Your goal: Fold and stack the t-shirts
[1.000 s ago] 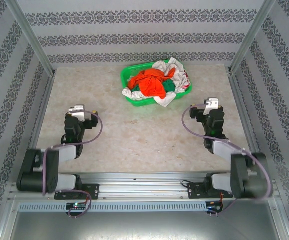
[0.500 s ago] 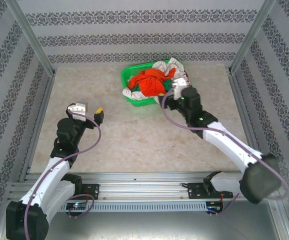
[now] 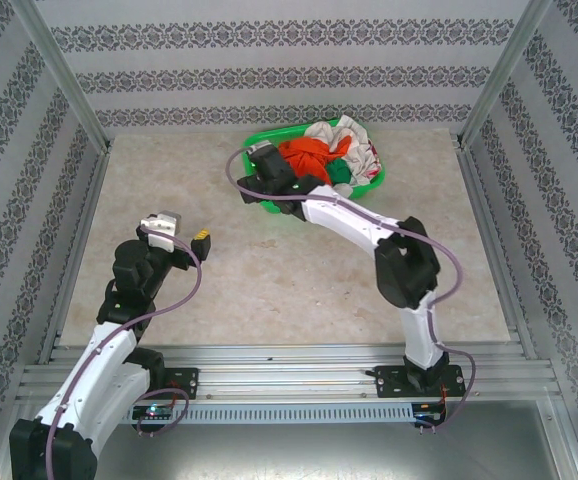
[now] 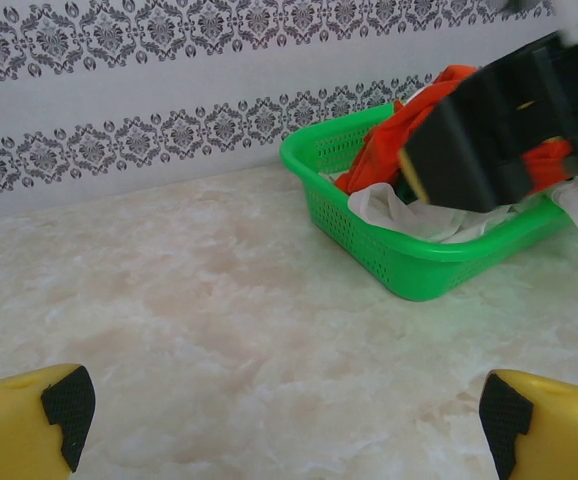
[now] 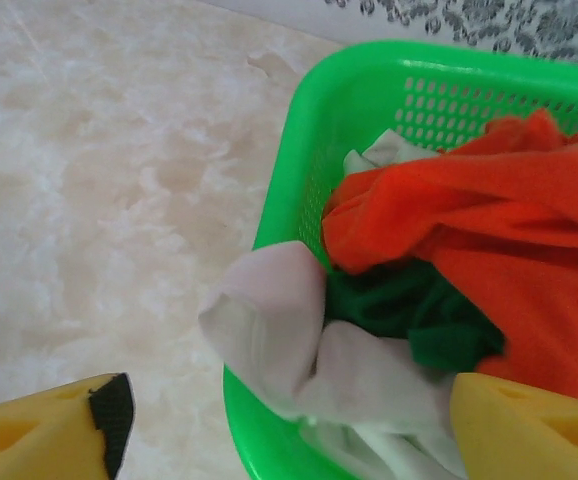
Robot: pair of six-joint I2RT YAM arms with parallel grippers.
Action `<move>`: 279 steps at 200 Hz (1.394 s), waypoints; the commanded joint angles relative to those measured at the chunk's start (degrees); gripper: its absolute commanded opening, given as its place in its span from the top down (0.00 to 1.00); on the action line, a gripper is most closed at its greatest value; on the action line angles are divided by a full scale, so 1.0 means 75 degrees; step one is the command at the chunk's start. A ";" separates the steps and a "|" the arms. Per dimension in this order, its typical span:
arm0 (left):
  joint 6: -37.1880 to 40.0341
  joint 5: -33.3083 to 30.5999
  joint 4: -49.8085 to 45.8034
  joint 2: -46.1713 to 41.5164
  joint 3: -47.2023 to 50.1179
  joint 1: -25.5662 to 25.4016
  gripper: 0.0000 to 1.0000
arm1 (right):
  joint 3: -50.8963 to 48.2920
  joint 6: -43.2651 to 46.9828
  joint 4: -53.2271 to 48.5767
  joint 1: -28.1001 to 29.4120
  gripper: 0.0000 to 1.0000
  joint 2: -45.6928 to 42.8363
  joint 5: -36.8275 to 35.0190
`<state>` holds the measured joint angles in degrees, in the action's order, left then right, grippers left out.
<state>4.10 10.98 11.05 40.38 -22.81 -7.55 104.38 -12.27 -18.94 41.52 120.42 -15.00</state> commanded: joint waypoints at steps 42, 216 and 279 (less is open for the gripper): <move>-0.0183 0.0284 0.0038 -0.0123 0.0099 -0.0078 0.00 | 0.3145 -0.0311 -0.2021 0.0078 0.41 0.2373 -0.0235; 0.0388 0.0365 0.1279 0.1812 -0.0572 -0.1803 0.00 | 0.3332 0.0441 -0.2175 -0.1268 0.92 0.2180 -0.0565; 0.0285 -0.0421 0.1727 0.1888 -0.0402 -0.2237 0.00 | 0.2878 0.0595 -0.1751 -0.1032 0.37 0.1462 0.0309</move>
<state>5.63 11.97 20.14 56.66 -26.17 -23.68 126.85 -8.91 -34.94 31.62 136.70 -13.82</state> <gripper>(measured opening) 0.997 0.563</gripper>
